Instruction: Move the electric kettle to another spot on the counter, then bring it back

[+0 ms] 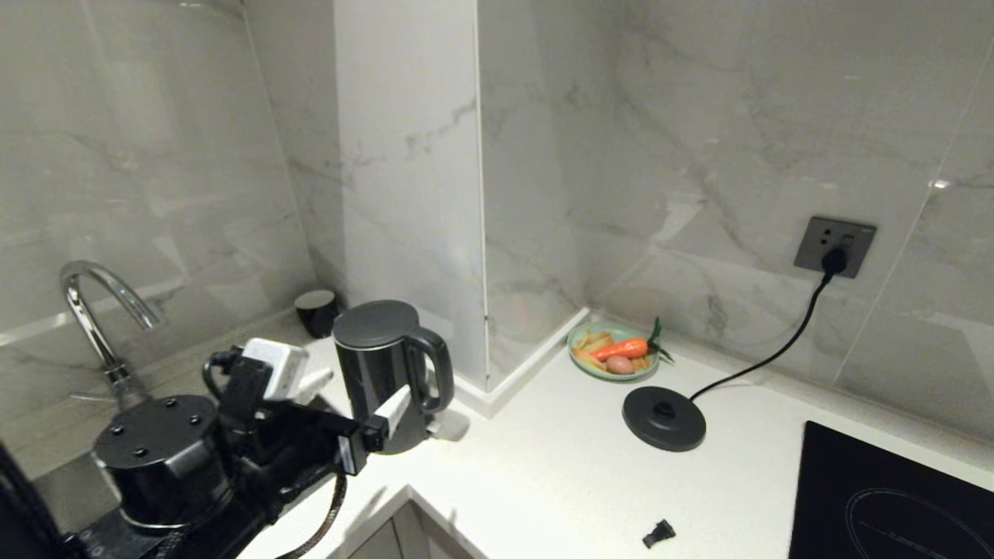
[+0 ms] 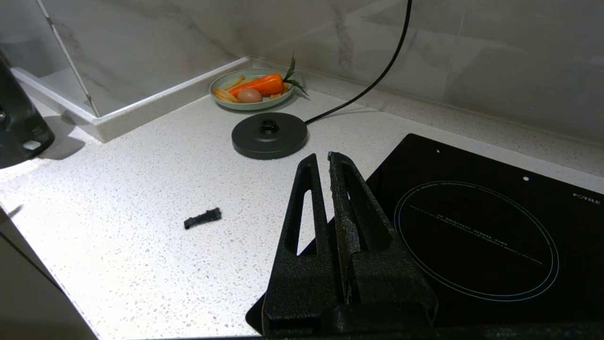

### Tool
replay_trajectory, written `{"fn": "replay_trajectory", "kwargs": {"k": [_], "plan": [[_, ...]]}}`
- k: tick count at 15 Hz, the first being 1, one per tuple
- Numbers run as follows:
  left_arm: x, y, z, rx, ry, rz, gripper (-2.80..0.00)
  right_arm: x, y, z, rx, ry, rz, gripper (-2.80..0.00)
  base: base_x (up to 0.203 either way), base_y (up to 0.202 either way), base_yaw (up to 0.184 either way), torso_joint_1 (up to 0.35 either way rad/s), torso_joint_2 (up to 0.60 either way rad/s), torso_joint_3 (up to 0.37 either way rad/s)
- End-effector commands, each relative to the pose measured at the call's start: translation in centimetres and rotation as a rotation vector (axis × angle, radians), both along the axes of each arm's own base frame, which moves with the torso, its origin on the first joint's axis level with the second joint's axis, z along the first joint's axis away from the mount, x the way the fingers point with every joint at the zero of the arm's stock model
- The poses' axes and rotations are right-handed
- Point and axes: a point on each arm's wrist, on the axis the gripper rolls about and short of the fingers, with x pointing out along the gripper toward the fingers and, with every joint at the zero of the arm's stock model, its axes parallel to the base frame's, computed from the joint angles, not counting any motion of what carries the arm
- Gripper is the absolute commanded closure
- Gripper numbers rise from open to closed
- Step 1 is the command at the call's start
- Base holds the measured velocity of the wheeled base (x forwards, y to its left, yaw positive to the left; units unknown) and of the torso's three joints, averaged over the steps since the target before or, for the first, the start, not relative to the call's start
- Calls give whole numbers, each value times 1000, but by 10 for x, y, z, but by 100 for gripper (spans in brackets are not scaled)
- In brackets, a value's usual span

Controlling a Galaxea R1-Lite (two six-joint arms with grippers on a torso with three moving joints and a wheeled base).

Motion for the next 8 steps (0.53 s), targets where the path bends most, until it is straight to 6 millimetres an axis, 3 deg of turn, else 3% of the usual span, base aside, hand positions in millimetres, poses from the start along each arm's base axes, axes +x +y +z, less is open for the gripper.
{"fn": "replay_trajectory", "kwargs": {"k": [1, 2, 3, 8], "plan": [[-33, 10, 25, -46, -101, 18, -280, 0, 0, 0, 1, 0, 0, 0, 0, 0, 0, 0, 0, 0], [-40, 9, 26, -40, -111, 31, -280, 0, 0, 0, 1, 0, 0, 0, 0, 0, 0, 0, 0, 0], [-43, 8, 28, -37, -117, 46, 0, 0, 0, 0, -1, 0, 0, 0, 0, 0, 0, 0, 0, 0], [-66, 23, 44, -5, -216, 83, 0, 0, 0, 0, -1, 0, 0, 0, 0, 0, 0, 0, 0, 0]]}}
